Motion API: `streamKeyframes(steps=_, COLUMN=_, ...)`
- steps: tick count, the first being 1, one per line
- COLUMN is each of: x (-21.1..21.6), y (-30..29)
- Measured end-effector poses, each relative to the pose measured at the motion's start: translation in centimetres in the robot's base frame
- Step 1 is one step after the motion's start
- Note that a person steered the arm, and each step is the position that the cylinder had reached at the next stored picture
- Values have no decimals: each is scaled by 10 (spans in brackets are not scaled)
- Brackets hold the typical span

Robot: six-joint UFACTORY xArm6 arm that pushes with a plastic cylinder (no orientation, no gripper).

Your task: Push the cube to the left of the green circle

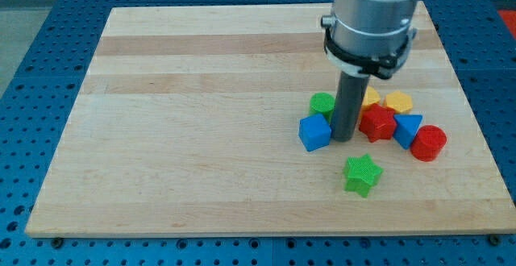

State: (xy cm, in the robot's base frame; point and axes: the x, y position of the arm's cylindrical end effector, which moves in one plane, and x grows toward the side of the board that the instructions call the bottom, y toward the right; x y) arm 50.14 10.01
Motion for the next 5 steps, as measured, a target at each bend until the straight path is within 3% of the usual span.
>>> streamKeyframes(steps=1, x=20, y=-2)
streamKeyframes(steps=2, x=14, y=-55)
streamKeyframes(steps=3, x=-21, y=-107)
streamKeyframes(steps=5, x=27, y=-69)
